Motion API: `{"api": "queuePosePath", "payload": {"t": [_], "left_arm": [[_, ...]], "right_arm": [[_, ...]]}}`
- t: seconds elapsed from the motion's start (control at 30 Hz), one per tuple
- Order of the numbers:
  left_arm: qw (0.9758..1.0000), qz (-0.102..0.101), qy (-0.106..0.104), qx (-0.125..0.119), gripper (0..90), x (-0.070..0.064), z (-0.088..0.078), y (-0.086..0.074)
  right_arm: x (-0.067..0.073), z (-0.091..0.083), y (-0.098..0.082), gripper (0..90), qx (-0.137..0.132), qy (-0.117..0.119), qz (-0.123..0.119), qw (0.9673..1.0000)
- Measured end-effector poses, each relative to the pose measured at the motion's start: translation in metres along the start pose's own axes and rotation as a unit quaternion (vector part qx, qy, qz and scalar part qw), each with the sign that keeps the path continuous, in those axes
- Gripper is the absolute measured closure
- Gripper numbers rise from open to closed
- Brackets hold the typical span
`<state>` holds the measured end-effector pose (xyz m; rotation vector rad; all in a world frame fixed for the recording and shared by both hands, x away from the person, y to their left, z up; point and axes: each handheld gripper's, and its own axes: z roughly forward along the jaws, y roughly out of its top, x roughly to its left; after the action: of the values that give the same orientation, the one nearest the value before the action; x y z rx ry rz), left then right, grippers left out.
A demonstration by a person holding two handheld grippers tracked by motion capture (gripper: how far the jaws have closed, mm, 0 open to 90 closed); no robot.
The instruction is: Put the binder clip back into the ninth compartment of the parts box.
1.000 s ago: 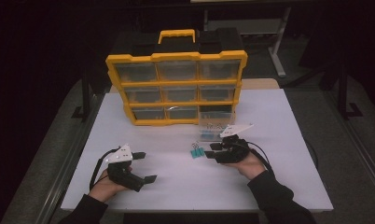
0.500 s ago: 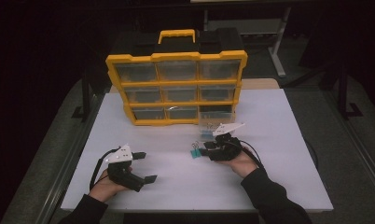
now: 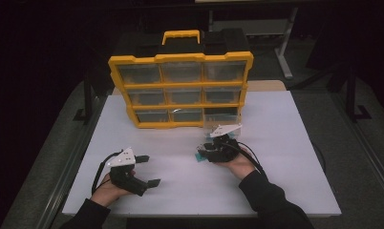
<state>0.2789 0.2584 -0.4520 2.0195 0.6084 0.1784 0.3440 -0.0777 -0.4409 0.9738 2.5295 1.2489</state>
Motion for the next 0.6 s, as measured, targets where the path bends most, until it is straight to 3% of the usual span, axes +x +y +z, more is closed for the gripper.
{"api": "queuePosePath", "payload": {"t": [0.6], "left_arm": [[1.0,0.002,-0.001,-0.001,0.7,-0.001,-0.001,0.001]], "right_arm": [[-0.001,0.02,0.005,60.2,0.001,-0.022,0.002,0.9998]]}}
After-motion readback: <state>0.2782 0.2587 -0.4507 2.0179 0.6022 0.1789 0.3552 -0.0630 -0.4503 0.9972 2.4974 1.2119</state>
